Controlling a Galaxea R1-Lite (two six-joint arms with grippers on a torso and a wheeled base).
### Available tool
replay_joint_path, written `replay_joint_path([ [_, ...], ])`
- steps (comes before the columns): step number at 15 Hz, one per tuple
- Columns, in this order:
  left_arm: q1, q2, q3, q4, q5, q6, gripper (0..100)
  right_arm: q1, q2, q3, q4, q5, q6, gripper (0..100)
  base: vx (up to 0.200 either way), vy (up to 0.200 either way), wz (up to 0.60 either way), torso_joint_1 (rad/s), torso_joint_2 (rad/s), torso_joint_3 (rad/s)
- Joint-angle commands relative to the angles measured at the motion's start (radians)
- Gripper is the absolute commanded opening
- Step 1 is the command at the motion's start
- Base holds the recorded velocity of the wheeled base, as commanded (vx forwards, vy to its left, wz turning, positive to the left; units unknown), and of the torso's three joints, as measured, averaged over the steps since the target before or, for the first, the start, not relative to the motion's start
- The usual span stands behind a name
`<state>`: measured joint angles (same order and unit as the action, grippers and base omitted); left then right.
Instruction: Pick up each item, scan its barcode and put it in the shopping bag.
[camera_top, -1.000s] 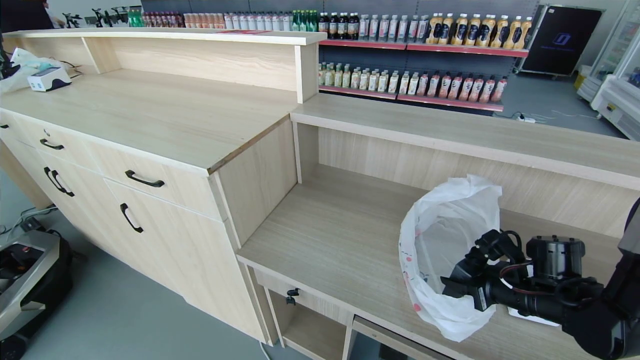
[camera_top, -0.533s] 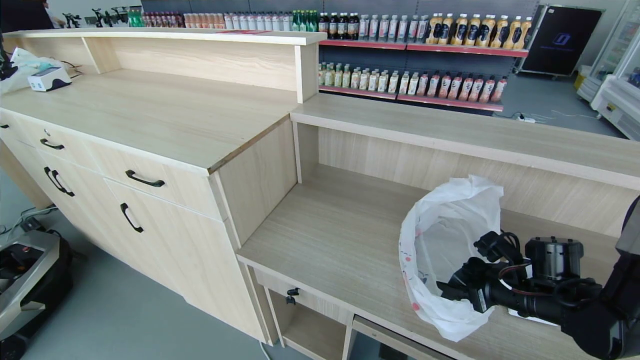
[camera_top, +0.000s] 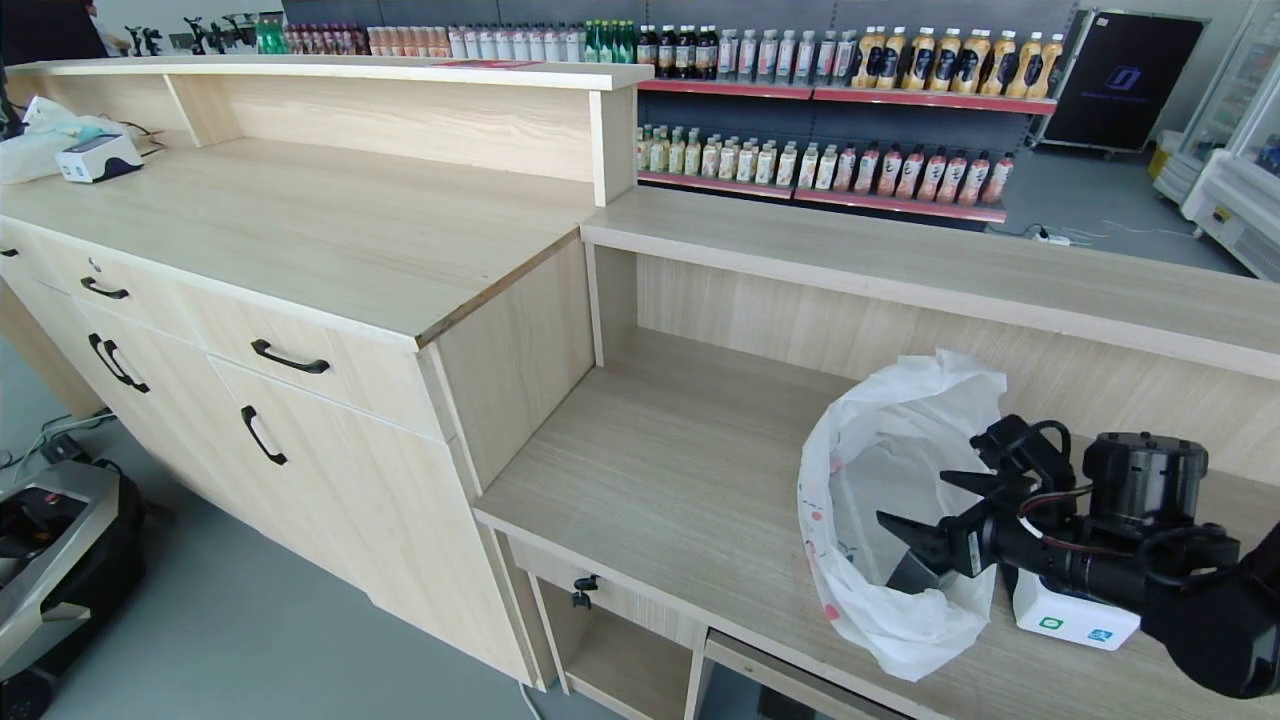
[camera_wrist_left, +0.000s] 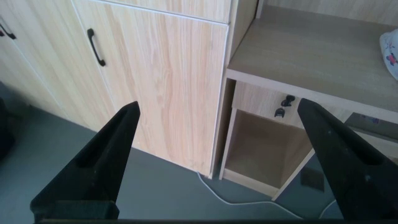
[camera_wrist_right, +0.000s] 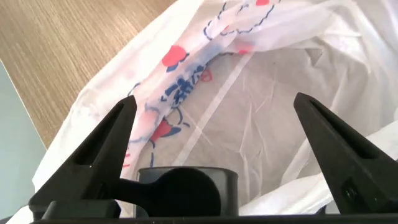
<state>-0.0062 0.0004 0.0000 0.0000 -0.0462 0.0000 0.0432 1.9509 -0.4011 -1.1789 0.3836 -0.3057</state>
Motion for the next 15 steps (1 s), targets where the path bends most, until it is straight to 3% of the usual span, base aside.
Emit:
replay_joint_path([
  [1,0.000,0.001,0.000,0.000,0.000,0.000,100,-0.014,-0.153,-0.024,0.010,0.000,0.004,100,0.000,0.000,0.00,0.000,0.00,0.000],
  [5,0.000,0.001,0.000,0.000,0.000,-0.002,100,-0.062,-0.510,0.008,0.122,-0.008,-0.021,100,0.000,0.000,0.00,0.000,0.00,0.000],
  [8,0.000,0.001,0.000,0.000,0.000,0.000,100,-0.174,-0.691,-0.041,0.208,-0.006,-0.099,100,0.000,0.000,-0.60,-0.002,0.00,0.004],
  [11,0.000,0.001,0.000,0.000,0.000,0.000,100,-0.356,-0.802,-0.084,0.384,-0.009,-0.098,100,0.000,0.000,-0.60,0.002,0.00,-0.001],
  [13,0.000,0.001,0.000,0.000,0.000,0.000,100,-0.554,-0.882,-0.088,0.659,-0.011,-0.121,100,0.000,0.000,-0.60,0.000,0.00,0.007],
  [15,0.000,0.001,0.000,0.000,0.000,0.000,100,-0.681,-0.889,-0.082,0.809,-0.011,-0.170,100,0.000,0.000,-0.60,0.002,0.00,0.005],
])
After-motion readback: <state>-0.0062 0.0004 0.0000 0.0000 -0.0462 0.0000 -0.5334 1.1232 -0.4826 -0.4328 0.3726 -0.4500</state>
